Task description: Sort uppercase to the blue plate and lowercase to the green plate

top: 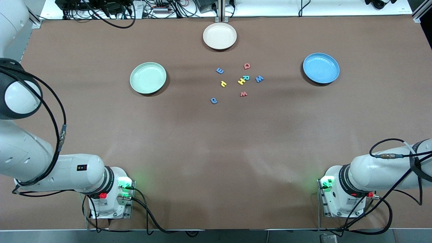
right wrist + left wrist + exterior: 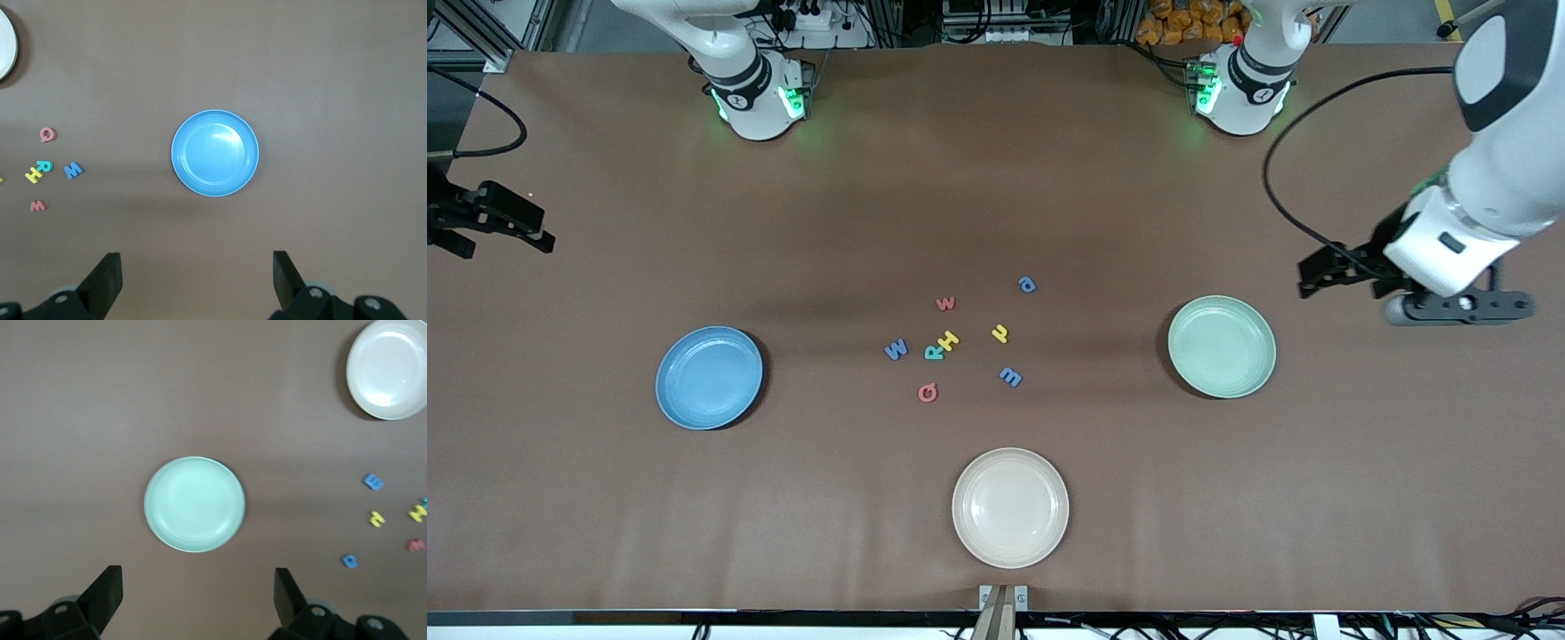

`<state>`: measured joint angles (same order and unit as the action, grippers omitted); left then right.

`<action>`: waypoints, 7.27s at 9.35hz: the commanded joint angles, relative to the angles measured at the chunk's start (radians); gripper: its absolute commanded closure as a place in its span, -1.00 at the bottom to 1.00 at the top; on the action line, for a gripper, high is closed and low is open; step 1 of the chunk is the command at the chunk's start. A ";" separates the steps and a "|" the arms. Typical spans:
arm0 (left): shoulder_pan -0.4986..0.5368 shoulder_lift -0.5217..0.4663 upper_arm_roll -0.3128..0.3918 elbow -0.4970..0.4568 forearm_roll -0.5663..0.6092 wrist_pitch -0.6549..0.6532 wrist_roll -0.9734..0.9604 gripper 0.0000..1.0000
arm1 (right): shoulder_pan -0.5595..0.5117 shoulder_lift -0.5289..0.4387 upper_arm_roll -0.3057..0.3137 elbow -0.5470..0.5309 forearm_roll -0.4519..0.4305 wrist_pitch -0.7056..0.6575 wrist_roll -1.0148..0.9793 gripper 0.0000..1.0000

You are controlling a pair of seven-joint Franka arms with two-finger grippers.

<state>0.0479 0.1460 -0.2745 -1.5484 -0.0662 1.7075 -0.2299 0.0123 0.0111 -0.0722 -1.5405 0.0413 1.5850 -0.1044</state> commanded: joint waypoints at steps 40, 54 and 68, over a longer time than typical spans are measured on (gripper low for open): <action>-0.339 0.580 -0.324 -0.335 0.529 0.719 -1.341 -0.58 | 0.376 0.587 0.011 0.007 -0.017 0.622 0.129 -1.00; -0.332 0.592 -0.324 -0.319 0.531 0.721 -1.344 0.32 | 0.406 0.632 0.011 0.019 -0.015 0.659 0.189 -1.00; -0.298 0.567 -0.324 -0.288 0.540 0.693 -1.287 0.72 | 0.463 0.652 0.009 0.028 -0.018 0.685 0.499 -1.00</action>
<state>-0.2701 0.7343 -0.5924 -1.8432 0.4508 2.4204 -1.5302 0.4707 0.6485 -0.0587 -1.5363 0.0365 2.2775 0.3658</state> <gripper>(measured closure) 0.731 0.000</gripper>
